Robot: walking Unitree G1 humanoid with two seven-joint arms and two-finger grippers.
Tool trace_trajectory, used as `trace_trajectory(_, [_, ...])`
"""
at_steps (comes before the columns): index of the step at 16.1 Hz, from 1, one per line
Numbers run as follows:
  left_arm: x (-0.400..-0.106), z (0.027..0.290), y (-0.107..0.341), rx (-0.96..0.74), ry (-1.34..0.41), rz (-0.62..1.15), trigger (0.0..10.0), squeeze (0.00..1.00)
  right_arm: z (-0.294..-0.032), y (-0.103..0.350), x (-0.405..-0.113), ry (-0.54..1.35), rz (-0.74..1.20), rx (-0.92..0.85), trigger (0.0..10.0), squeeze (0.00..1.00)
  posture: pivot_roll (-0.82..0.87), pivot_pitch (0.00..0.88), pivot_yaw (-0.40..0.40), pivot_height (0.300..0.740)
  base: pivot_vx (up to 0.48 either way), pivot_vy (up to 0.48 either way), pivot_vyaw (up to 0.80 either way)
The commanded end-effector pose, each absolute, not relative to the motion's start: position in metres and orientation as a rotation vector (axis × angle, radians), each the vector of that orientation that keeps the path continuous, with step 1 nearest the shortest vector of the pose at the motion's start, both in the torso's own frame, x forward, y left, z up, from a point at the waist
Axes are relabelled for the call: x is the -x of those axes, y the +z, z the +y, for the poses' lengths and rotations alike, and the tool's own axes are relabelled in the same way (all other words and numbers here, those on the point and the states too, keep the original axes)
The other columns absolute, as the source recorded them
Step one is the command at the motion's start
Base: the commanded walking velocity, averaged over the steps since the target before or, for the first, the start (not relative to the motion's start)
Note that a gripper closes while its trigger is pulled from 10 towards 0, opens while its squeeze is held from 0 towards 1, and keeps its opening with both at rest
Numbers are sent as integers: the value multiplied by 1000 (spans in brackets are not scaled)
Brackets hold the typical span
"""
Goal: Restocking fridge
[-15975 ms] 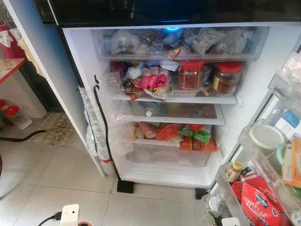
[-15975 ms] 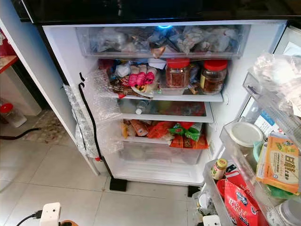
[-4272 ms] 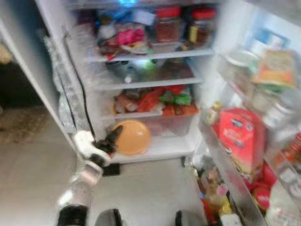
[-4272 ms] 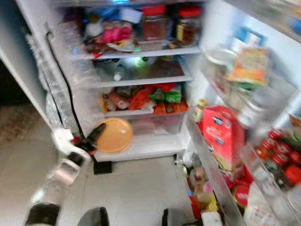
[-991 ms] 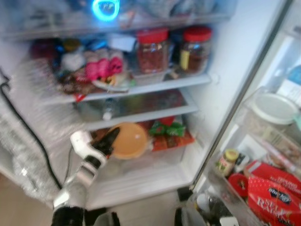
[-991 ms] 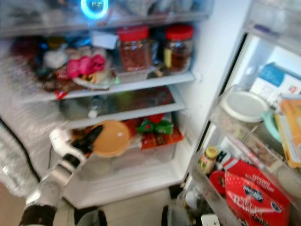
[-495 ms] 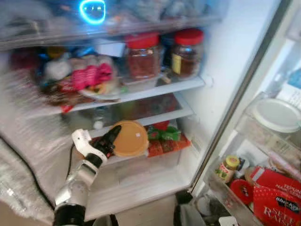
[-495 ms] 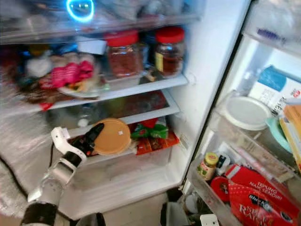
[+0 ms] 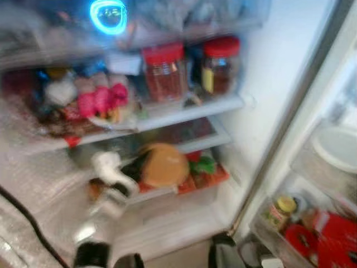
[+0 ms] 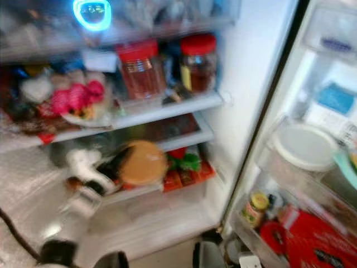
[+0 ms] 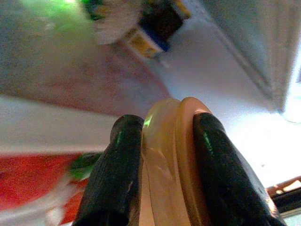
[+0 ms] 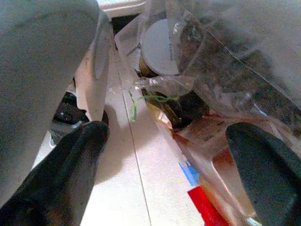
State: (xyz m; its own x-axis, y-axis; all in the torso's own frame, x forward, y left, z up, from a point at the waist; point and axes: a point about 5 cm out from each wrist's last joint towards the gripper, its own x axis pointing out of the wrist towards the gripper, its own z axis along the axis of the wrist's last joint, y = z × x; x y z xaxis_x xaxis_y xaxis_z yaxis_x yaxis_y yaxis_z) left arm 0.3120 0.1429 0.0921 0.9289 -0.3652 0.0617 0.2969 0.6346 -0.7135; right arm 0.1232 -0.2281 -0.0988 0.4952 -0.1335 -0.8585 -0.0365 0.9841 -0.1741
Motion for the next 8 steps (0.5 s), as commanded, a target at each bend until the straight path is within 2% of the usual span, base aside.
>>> trace_trajectory(1, [-315, 156, 101, 760, -351, 55, 10000, 0, -227, -97, -128, -60, 1033, 175, 10000, 0, -127, 0, 4, 602, 0, 0, 0])
trace_trajectory(8, [-332, 148, 106, 796, -281, 27, 10000, 0, -228, -97, -128, -60, 1032, 177, 10000, 0, -130, 0, 2, 602, 0, 0, 0])
